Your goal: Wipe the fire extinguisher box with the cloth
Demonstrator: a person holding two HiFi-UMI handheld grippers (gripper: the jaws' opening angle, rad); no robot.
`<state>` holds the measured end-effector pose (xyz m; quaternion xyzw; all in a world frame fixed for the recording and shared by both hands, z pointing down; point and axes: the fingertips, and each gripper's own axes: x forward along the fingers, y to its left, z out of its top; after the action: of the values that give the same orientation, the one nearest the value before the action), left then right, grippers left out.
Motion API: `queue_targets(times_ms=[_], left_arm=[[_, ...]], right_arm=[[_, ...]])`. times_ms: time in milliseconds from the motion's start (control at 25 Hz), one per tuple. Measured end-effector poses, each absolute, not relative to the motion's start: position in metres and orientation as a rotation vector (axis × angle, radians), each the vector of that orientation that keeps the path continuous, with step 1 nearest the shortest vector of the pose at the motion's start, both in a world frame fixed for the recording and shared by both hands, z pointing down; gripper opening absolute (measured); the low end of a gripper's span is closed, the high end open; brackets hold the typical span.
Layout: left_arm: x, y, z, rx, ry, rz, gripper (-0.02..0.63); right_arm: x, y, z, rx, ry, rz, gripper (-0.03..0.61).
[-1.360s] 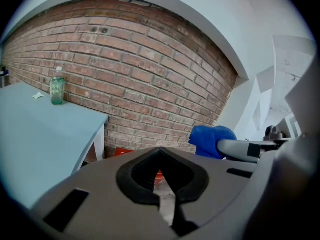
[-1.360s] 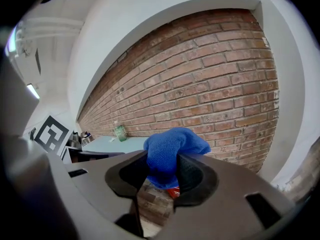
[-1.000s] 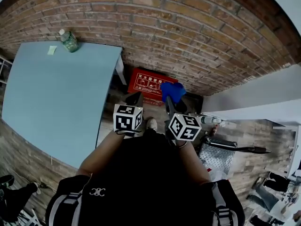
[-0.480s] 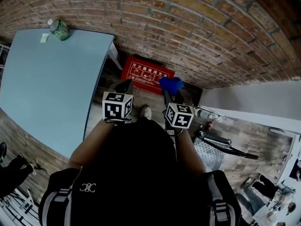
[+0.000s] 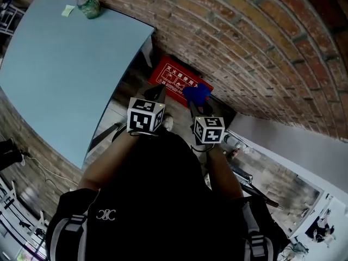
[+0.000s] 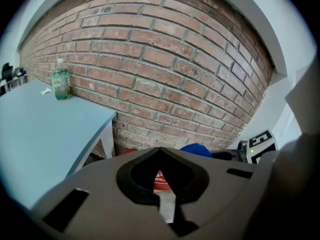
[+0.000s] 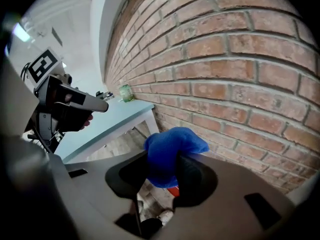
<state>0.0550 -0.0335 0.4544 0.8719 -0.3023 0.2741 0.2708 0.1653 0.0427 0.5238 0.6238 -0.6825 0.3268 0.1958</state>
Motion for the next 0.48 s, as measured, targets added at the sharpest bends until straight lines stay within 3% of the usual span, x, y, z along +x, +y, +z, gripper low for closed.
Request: queue_targets(times_ms=[480], left_arm=[[-0.031, -0.091, 0.481, 2.277, -0.861, 0.722, 0.006]], right_arm=[[0.097, -0.066, 0.594, 1.602, -1.828, 0.891, 0.153]])
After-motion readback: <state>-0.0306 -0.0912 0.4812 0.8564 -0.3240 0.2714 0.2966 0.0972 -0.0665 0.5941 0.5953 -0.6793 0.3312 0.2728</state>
